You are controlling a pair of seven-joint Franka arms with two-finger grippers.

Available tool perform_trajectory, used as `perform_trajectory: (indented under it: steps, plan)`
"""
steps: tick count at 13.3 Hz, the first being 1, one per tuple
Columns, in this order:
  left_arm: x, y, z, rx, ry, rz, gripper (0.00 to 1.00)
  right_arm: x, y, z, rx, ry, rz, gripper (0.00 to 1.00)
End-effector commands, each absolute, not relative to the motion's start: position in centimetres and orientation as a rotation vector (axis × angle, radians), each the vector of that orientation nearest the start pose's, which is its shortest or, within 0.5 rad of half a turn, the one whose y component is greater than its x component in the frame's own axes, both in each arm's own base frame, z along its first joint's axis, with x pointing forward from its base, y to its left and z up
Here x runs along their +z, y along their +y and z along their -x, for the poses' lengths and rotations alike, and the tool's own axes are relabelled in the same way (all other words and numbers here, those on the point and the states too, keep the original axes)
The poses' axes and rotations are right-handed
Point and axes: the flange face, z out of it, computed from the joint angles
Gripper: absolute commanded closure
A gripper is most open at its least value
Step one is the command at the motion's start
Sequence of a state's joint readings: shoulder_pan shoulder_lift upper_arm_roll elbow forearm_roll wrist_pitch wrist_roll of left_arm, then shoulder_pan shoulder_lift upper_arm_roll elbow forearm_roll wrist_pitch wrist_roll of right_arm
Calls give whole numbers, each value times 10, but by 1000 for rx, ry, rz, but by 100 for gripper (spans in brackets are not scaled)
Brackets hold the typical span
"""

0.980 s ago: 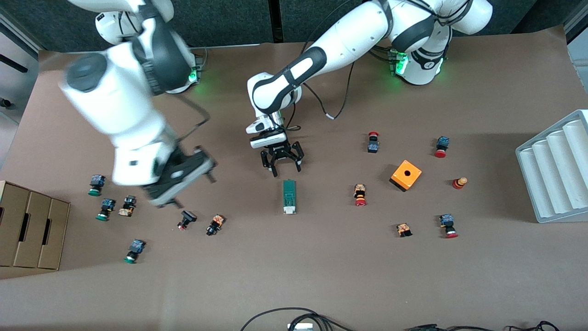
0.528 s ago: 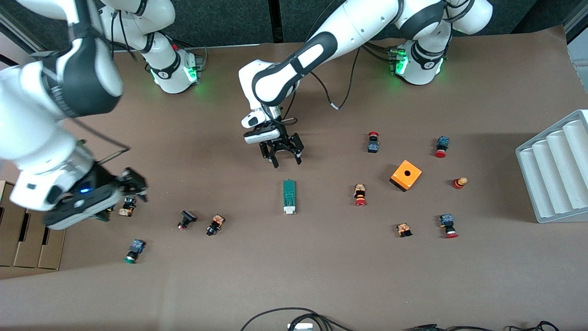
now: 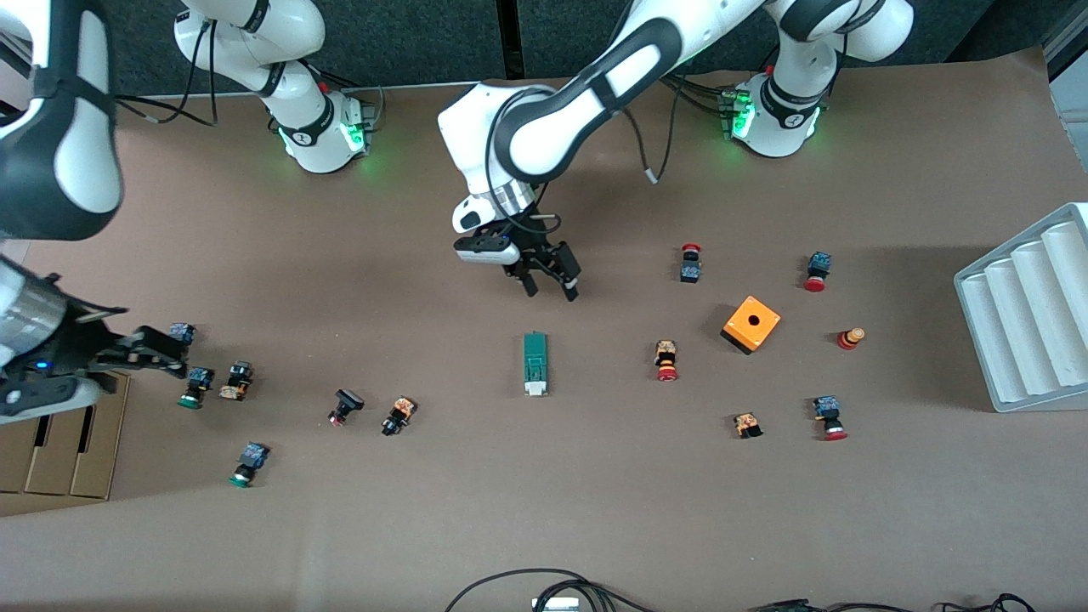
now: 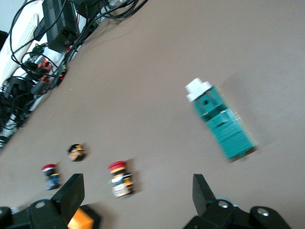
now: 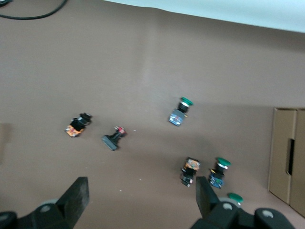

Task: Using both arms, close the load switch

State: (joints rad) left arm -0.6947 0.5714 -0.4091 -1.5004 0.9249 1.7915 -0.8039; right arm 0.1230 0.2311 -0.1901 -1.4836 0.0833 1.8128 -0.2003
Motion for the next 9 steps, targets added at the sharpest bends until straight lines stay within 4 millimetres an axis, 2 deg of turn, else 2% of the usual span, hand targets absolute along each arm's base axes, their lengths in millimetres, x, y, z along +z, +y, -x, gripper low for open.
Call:
perform_trajectory:
  steps: [1, 2, 5, 7, 9]
  plan:
    - [412, -525, -417, -404, 827, 2405, 0, 574, -53, -618, -102, -99, 3095, 0]
    - [430, -514, -421, -364, 828, 2422, 0, 581, -66, -610, -85, -73, 3095, 0]
    - [477, -465, -453, -269, 810, 2488, 0, 577, -115, -600, -37, 41, 3086, 0]
    - [510, -429, -478, -237, 750, 2586, 0, 573, -113, -602, -23, 50, 3088, 0]
    - [538, -372, -514, -183, 592, 2725, 0, 567, -106, -606, -11, 44, 3087, 0]
